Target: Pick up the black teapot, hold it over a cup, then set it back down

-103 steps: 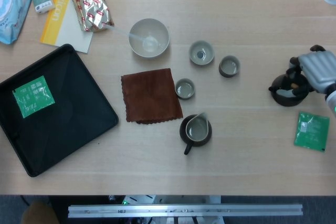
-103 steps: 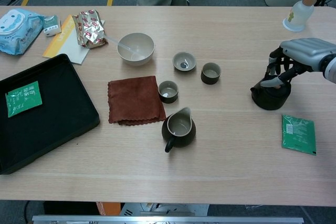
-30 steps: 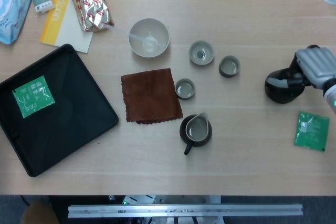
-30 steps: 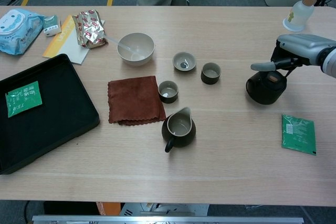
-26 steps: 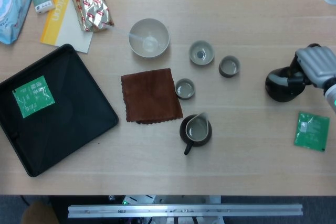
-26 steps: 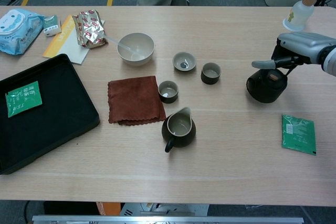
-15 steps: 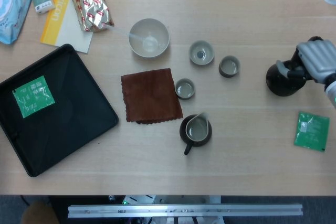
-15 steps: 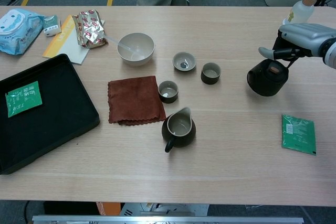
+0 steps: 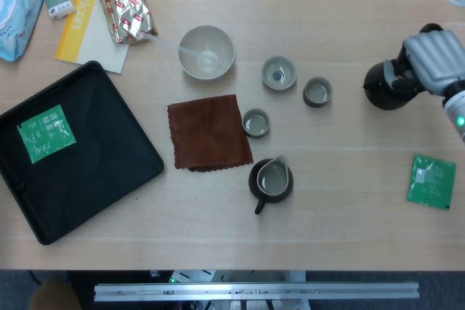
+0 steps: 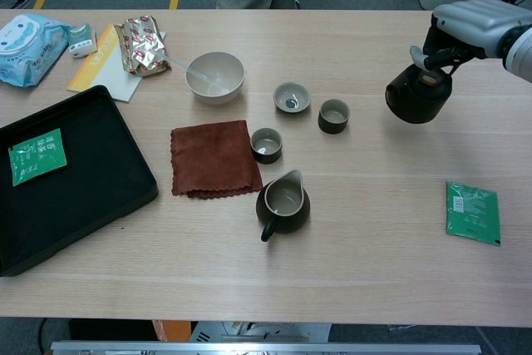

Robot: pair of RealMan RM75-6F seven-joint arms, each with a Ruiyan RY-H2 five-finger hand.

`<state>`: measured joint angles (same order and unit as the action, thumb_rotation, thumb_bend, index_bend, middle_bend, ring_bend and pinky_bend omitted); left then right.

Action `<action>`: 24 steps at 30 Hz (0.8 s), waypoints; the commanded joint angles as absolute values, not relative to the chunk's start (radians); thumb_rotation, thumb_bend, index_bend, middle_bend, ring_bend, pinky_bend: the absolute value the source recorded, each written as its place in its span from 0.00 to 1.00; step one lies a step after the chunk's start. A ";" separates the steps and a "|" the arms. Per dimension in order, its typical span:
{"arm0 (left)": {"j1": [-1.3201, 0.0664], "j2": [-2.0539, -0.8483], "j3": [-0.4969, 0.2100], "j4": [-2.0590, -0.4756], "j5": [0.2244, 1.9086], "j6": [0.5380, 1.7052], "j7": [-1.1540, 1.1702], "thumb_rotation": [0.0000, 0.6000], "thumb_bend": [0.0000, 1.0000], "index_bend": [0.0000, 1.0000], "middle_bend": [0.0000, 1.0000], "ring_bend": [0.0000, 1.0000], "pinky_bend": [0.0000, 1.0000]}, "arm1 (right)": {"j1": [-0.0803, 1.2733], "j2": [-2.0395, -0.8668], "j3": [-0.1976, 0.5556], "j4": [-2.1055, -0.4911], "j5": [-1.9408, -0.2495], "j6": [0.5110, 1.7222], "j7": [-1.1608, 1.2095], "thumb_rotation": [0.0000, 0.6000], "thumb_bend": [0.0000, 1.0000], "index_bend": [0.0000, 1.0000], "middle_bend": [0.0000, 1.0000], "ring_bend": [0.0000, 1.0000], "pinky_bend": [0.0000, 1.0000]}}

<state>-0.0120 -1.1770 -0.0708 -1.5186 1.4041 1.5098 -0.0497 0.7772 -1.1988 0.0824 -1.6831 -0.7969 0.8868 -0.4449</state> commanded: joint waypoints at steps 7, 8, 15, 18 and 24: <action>-0.014 -1.173 -0.073 -1.530 1.414 1.517 -0.038 1.00 0.39 0.14 0.20 0.14 0.15 | 0.833 -1.231 0.099 -1.656 -0.813 0.892 -0.519 0.48 0.54 1.00 0.90 0.88 0.22; -0.014 -1.173 -0.073 -1.532 1.415 1.518 -0.036 1.00 0.39 0.14 0.20 0.14 0.15 | 0.839 -1.235 0.100 -1.652 -0.817 0.895 -0.529 0.48 0.54 1.00 0.89 0.88 0.22; -0.013 -1.167 -0.072 -1.554 1.425 1.529 -0.021 1.00 0.39 0.14 0.20 0.14 0.15 | 0.884 -1.276 0.101 -1.619 -0.838 0.904 -0.604 0.50 0.54 1.00 0.88 0.86 0.22; -0.011 -1.165 -0.071 -1.561 1.429 1.536 -0.018 1.00 0.39 0.14 0.20 0.14 0.15 | 0.902 -1.296 0.100 -1.601 -0.834 0.903 -0.633 0.51 0.54 1.00 0.87 0.86 0.22; -0.005 -1.161 -0.069 -1.573 1.434 1.548 -0.013 1.00 0.39 0.14 0.20 0.14 0.15 | 0.934 -1.328 0.088 -1.571 -0.826 0.907 -0.705 0.51 0.54 1.00 0.87 0.85 0.22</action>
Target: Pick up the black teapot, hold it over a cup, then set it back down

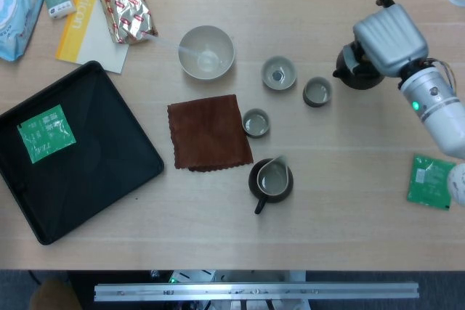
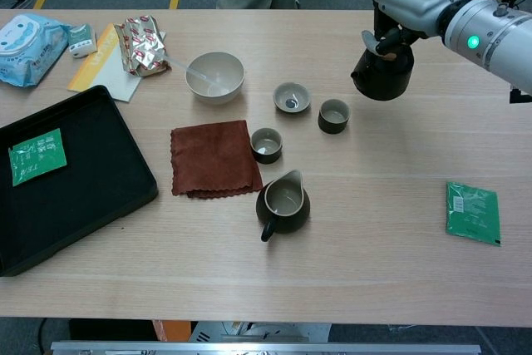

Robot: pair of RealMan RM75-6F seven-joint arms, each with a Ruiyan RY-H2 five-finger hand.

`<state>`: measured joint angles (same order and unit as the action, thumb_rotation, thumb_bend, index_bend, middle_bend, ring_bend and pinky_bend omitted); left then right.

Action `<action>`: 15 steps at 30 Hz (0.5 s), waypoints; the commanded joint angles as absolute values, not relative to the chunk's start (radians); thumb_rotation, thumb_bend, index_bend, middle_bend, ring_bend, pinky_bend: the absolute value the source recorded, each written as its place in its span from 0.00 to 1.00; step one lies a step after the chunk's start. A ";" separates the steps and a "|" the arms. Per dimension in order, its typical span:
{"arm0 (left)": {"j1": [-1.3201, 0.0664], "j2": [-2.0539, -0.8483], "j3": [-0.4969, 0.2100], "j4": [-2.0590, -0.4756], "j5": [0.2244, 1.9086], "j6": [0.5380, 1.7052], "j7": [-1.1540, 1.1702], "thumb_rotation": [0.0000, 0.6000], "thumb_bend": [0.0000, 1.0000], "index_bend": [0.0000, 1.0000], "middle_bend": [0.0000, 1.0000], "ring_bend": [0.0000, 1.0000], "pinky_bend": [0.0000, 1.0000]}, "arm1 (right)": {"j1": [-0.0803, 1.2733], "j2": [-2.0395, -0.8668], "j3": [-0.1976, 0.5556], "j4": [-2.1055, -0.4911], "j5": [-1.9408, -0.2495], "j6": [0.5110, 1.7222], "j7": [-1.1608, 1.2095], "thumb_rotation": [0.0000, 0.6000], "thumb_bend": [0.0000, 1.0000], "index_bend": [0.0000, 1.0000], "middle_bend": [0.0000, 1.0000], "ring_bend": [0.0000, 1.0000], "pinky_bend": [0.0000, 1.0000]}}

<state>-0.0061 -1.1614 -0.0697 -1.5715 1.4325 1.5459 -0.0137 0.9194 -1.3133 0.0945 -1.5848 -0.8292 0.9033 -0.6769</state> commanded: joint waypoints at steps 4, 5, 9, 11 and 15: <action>-0.001 -1.160 -0.068 -1.577 1.437 1.555 -0.014 1.00 0.39 0.14 0.20 0.14 0.15 | 0.953 -1.346 0.081 -1.555 -0.822 0.914 -0.751 0.51 0.54 1.00 0.86 0.85 0.22; 0.000 -1.160 -0.067 -1.578 1.439 1.557 -0.014 1.00 0.39 0.14 0.20 0.14 0.15 | 0.959 -1.351 0.079 -1.550 -0.821 0.916 -0.766 0.51 0.54 1.00 0.86 0.85 0.22; 0.004 -1.161 -0.067 -1.579 1.440 1.564 -0.018 1.00 0.39 0.14 0.20 0.14 0.15 | 0.976 -1.365 0.071 -1.540 -0.817 0.920 -0.810 0.52 0.54 1.00 0.86 0.85 0.22; 0.007 -1.162 -0.067 -1.577 1.440 1.569 -0.021 1.00 0.39 0.14 0.20 0.14 0.15 | 0.985 -1.373 0.064 -1.538 -0.817 0.924 -0.836 0.52 0.54 1.00 0.86 0.85 0.22; 0.012 -1.164 -0.066 -1.571 1.439 1.573 -0.029 1.00 0.39 0.14 0.20 0.14 0.15 | 1.000 -1.388 0.051 -1.535 -0.816 0.929 -0.883 0.52 0.54 1.00 0.86 0.85 0.22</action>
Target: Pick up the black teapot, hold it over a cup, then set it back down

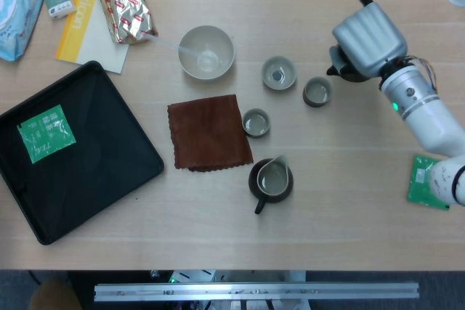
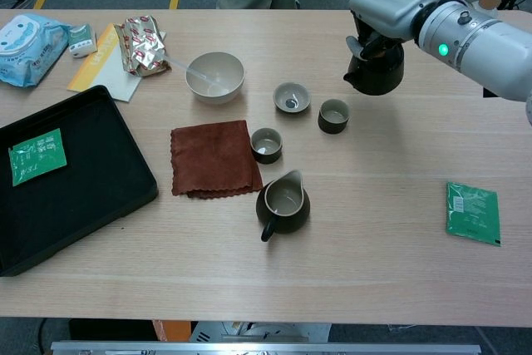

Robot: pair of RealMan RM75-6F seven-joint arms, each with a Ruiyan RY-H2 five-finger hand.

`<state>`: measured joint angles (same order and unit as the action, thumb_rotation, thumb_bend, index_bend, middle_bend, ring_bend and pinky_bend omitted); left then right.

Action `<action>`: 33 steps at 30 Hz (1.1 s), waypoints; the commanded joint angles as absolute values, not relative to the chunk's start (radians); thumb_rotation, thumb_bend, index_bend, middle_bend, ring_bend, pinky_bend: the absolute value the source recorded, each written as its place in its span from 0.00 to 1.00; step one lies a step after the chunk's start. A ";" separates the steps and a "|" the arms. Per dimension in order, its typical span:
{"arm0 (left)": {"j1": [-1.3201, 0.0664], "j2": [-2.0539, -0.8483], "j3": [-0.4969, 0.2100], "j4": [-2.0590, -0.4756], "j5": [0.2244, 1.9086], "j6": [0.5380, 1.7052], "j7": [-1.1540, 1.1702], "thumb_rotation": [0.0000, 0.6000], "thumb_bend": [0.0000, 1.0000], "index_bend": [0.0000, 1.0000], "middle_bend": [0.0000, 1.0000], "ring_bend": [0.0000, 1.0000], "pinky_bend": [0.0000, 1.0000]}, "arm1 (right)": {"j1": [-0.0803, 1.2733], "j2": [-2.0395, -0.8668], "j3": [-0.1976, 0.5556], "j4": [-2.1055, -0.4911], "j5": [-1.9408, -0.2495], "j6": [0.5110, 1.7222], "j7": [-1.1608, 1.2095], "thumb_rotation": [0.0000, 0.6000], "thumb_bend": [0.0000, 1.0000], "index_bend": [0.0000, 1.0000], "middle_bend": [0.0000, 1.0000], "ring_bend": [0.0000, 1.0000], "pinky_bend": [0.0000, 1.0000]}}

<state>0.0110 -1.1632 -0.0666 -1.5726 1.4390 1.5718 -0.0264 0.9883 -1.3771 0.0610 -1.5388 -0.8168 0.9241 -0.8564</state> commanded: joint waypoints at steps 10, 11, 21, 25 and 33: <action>0.026 -1.169 -0.063 -1.553 1.438 1.584 -0.048 1.00 0.39 0.14 0.20 0.14 0.15 | 1.027 -1.433 0.018 -1.517 -0.797 0.938 -0.981 0.52 0.54 1.00 0.86 0.84 0.22; 0.027 -1.170 -0.063 -1.552 1.438 1.585 -0.050 1.00 0.39 0.14 0.20 0.14 0.15 | 1.028 -1.436 0.016 -1.516 -0.797 0.939 -0.986 0.52 0.54 1.00 0.86 0.84 0.22; 0.029 -1.176 -0.066 -1.544 1.439 1.586 -0.059 1.00 0.39 0.14 0.20 0.14 0.15 | 1.036 -1.455 0.002 -1.501 -0.793 0.956 -1.030 0.52 0.54 1.00 0.86 0.84 0.22; 0.030 -1.177 -0.066 -1.542 1.437 1.586 -0.061 1.00 0.39 0.14 0.20 0.14 0.15 | 1.038 -1.457 -0.004 -1.499 -0.792 0.958 -1.044 0.52 0.54 1.00 0.86 0.84 0.22; 0.034 -1.182 -0.067 -1.534 1.435 1.586 -0.068 1.00 0.39 0.14 0.20 0.14 0.15 | 1.048 -1.466 -0.013 -1.498 -0.781 0.967 -1.089 0.53 0.54 1.00 0.86 0.84 0.23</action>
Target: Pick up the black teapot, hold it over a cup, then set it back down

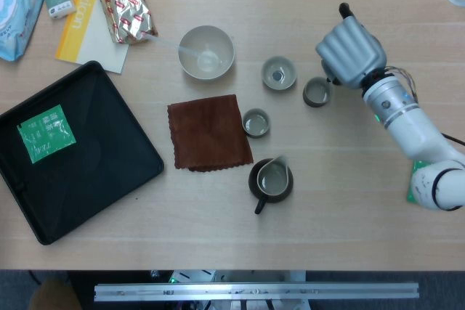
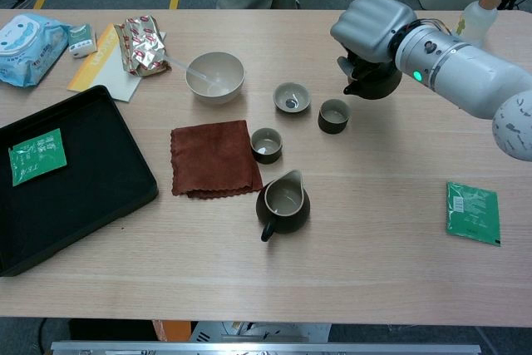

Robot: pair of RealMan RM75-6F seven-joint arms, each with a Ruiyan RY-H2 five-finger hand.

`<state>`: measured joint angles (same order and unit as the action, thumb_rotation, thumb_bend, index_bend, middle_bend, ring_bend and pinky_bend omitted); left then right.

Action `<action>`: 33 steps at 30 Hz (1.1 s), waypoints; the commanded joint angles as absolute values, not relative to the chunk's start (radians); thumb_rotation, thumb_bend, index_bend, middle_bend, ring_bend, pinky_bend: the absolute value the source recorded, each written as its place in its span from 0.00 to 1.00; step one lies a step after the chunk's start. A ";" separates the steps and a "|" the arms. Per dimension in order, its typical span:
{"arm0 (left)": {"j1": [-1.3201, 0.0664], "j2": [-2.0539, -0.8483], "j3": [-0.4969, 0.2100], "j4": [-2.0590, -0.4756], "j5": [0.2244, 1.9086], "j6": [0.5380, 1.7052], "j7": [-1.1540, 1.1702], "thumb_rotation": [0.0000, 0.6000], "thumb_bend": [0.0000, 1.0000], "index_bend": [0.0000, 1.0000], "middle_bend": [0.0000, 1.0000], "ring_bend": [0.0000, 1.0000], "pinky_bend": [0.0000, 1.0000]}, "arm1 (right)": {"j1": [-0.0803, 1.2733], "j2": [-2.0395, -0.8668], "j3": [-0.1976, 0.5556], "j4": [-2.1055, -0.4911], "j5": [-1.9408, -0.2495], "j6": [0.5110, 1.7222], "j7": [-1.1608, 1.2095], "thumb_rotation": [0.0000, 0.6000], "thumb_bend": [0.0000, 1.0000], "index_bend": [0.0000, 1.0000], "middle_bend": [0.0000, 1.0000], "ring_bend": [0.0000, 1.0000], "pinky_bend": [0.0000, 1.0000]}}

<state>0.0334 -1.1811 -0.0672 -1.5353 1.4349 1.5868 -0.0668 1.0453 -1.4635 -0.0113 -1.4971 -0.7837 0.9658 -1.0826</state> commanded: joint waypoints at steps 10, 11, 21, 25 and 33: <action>0.038 -1.189 -0.069 -1.521 1.431 1.587 -0.080 1.00 0.39 0.14 0.20 0.14 0.15 | 1.068 -1.473 -0.025 -1.502 -0.768 0.967 -1.146 0.53 0.54 1.00 0.86 0.84 0.23; 0.039 -1.189 -0.069 -1.520 1.430 1.587 -0.081 1.00 0.39 0.14 0.20 0.14 0.15 | 1.070 -1.474 -0.026 -1.503 -0.766 0.967 -1.150 0.53 0.54 1.00 0.86 0.84 0.23; 0.042 -1.192 -0.070 -1.513 1.432 1.588 -0.088 1.00 0.39 0.14 0.20 0.14 0.15 | 1.081 -1.475 -0.035 -1.509 -0.754 0.977 -1.186 0.53 0.54 1.00 0.86 0.84 0.23; 0.042 -1.194 -0.070 -1.510 1.433 1.588 -0.089 1.00 0.39 0.14 0.20 0.14 0.15 | 1.083 -1.475 -0.036 -1.511 -0.755 0.983 -1.191 0.53 0.54 1.00 0.86 0.84 0.23; 0.042 -1.196 -0.071 -1.508 1.431 1.586 -0.092 1.00 0.39 0.14 0.20 0.14 0.15 | 1.086 -1.475 -0.038 -1.515 -0.753 0.991 -1.203 0.53 0.54 1.00 0.86 0.84 0.23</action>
